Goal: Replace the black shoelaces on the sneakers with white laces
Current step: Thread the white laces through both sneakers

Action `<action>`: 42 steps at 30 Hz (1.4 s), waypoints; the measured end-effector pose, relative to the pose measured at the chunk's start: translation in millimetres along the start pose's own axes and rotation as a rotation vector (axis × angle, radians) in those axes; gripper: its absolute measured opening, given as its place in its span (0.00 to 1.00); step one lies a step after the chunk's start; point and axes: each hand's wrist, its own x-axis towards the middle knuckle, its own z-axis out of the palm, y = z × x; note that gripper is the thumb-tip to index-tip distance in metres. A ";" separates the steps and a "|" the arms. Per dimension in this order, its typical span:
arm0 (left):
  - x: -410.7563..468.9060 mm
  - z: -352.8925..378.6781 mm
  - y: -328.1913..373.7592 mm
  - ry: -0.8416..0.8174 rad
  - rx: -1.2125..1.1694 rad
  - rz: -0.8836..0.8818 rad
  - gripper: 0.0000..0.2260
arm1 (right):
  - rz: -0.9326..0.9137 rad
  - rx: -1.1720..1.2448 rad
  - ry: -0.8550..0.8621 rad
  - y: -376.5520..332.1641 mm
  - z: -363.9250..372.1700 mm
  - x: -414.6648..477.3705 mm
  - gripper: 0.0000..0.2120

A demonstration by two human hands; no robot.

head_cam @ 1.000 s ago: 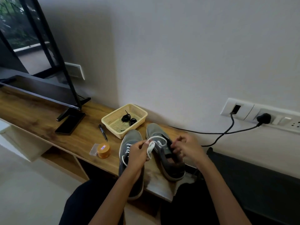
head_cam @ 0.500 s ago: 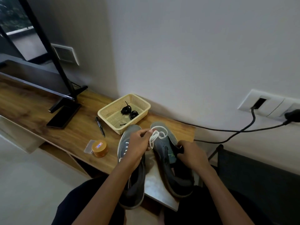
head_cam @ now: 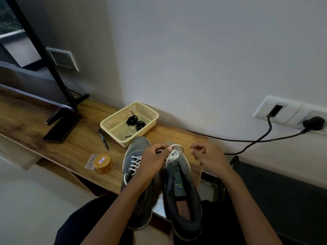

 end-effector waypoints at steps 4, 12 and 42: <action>0.3 2.5 0.6 -0.070 0.016 0.064 0.02 | -0.138 0.464 -0.069 -16.2 3.6 1.5 0.08; -0.8 1.6 -0.7 -0.062 -0.047 0.025 0.01 | -0.043 0.632 -0.024 -13.4 4.4 4.3 0.05; 7.4 -35.6 -10.9 0.217 0.184 0.094 0.05 | 0.305 0.634 0.766 48.9 -42.8 17.2 0.16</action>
